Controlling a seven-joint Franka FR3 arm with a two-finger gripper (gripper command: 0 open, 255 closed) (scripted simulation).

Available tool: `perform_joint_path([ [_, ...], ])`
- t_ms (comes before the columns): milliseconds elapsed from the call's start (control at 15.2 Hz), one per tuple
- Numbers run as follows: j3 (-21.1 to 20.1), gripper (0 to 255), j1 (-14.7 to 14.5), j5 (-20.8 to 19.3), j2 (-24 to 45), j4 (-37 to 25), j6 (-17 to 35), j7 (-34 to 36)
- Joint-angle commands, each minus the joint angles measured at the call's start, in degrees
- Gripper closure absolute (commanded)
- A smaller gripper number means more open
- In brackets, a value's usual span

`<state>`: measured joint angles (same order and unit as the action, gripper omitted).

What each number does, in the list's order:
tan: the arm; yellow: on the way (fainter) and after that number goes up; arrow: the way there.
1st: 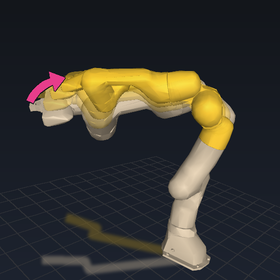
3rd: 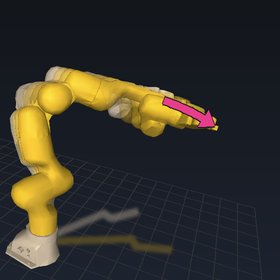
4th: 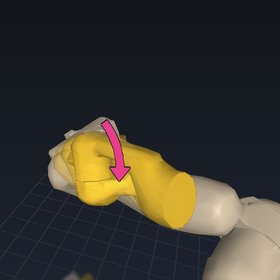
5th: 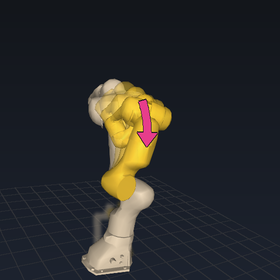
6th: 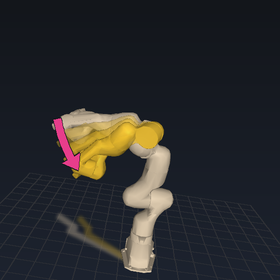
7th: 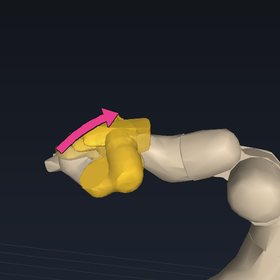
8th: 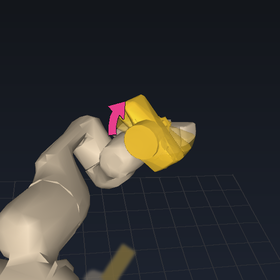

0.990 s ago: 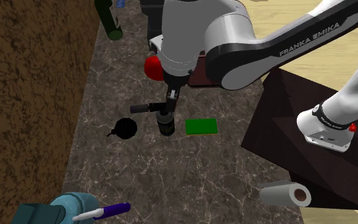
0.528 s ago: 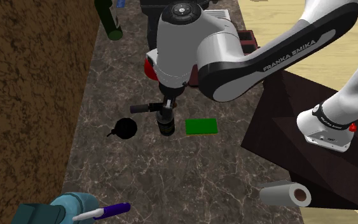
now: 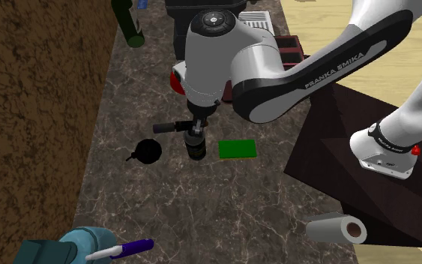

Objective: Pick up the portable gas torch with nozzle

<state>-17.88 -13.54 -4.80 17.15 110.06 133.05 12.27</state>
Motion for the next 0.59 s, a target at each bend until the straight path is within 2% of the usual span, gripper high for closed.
perform_joint_path([
  [0, 0.0, 255, 0.0, 0.0, 0.1, 0.1, 0.0, 0.0],
  [264, 0.0, 255, -0.1, 0.0, 0.0, 0.1, 0.0, 0.1],
  [528, -0.3, 255, 0.2, 0.7, -1.5, -1.1, -2.7, -0.3],
])
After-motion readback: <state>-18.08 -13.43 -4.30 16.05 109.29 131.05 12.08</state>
